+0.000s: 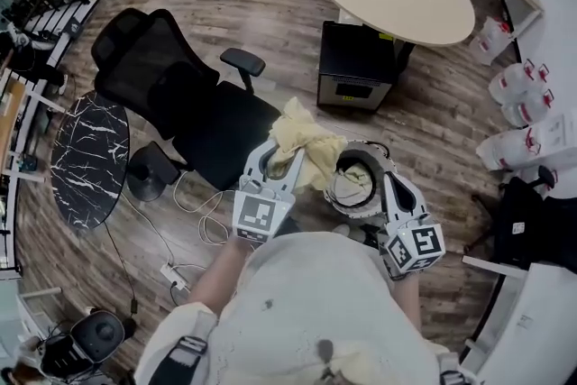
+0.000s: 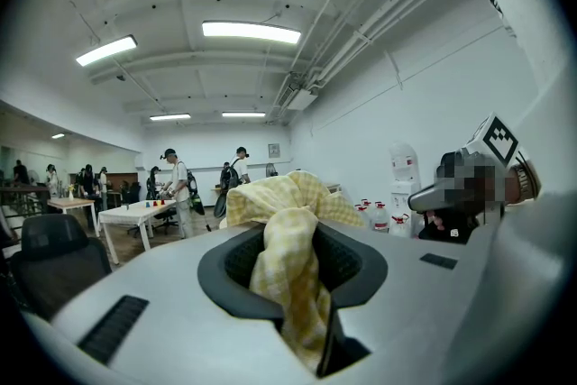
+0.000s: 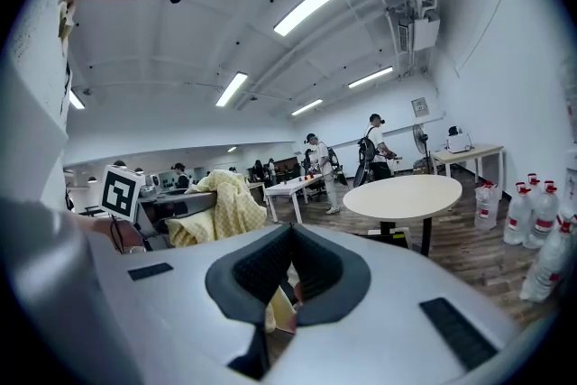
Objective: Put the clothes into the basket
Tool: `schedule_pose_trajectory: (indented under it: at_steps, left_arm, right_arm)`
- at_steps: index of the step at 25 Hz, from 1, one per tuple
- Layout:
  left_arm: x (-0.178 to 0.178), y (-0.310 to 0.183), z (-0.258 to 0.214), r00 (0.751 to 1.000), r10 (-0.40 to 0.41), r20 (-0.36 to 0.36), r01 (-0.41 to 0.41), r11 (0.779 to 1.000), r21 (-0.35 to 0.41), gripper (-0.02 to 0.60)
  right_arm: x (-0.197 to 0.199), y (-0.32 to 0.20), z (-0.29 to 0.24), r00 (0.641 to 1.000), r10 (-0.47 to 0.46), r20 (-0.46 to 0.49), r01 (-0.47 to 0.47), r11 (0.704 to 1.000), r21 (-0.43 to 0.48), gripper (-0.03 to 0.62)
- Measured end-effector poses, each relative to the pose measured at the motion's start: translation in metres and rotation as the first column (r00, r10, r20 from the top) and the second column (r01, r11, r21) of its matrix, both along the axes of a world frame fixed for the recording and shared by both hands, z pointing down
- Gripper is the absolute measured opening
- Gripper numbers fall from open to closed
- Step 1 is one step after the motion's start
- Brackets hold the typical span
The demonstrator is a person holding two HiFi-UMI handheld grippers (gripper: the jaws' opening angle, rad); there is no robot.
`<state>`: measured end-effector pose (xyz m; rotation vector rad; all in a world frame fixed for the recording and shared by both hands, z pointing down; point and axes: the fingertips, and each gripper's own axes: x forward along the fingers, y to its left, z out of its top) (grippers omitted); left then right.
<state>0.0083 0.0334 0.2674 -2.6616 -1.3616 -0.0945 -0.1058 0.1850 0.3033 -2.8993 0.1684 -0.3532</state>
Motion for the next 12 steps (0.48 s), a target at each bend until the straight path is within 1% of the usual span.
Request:
schedule_pose_trajectory:
  at_steps: [5,12]
  left_arm:
    - [-0.029,0.032,0.005,1.0,0.022,0.001,-0.022,1.0,0.007,0.112]
    - [-0.059,0.071,0.002,0.998,0.061,-0.01,-0.061,0.998,0.002,0.112]
  right_arm:
    - [-0.031,0.032,0.001,1.0,0.023,-0.007,-0.023,1.0,-0.004,0.008]
    - [-0.065,0.067,0.004,0.998,0.062,-0.005,-0.062,0.998,-0.006,0.008]
